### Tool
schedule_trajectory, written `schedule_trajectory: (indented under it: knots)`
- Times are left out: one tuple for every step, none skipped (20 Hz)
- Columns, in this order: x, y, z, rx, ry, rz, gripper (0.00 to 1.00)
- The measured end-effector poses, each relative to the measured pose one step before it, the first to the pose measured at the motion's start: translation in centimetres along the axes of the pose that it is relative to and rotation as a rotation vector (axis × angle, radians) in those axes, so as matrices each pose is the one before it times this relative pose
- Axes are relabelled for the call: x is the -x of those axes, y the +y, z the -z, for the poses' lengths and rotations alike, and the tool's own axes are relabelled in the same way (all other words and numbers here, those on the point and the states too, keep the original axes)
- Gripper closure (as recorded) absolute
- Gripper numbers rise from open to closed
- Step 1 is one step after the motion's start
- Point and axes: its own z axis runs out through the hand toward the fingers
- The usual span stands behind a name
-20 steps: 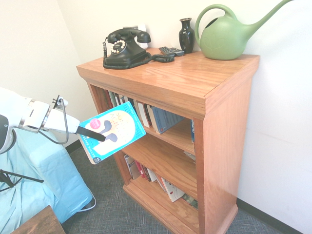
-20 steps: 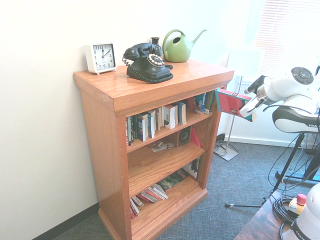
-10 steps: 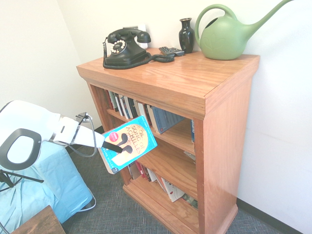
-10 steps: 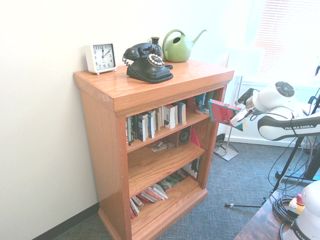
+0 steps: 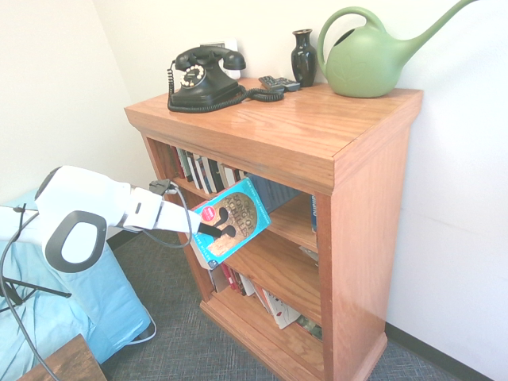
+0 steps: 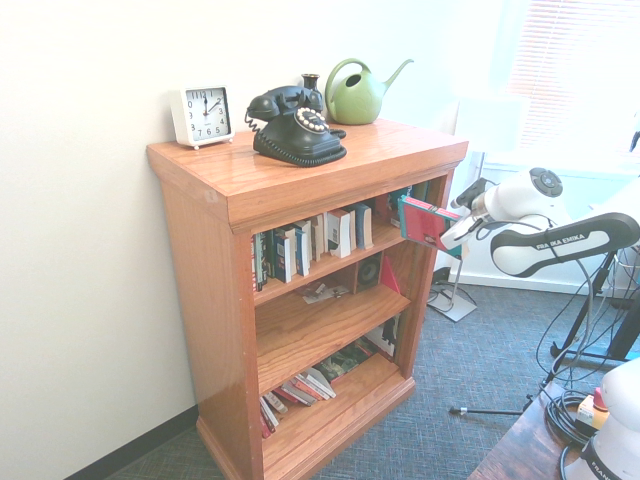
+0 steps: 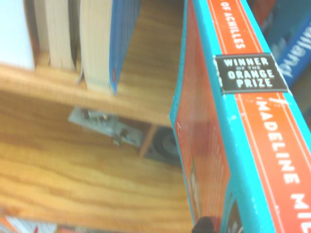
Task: Organize the shelf
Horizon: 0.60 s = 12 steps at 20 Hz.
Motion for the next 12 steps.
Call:
schedule_trajectory:
  knots:
    - [-0.280, -0.225, -0.671, -0.01067, 0.00061, -0.00234, 1.00]
    - [-0.199, -0.161, -0.726, -0.00701, -0.00342, -0.00246, 1.00]
    - [-0.107, -0.130, -0.766, -0.00504, -0.00660, -0.00222, 1.00]
    - [-0.164, -0.176, -0.678, -0.00458, -0.00526, -0.00197, 1.00]
    - [-0.134, -0.235, -0.617, -0.00545, -0.00443, -0.00113, 1.00]
    - [-0.134, -0.361, -0.490, -0.00643, -0.00316, -0.00016, 1.00]
    - [-0.163, -0.443, -0.369, -0.00638, -0.00212, -0.00068, 1.00]
    - [-0.084, -0.430, -0.303, -0.00581, -0.00267, -0.00102, 1.00]
    - [-0.109, -0.408, -0.285, -0.00553, -0.00192, -0.00091, 1.00]
    - [-0.023, -0.226, -0.308, -0.00226, -0.00333, -0.00091, 1.00]
    - [0.001, -0.111, -0.304, -0.00020, -0.00324, -0.00051, 1.00]
    - [-0.012, -0.111, -0.292, -0.00010, -0.00264, 0.00123, 1.00]
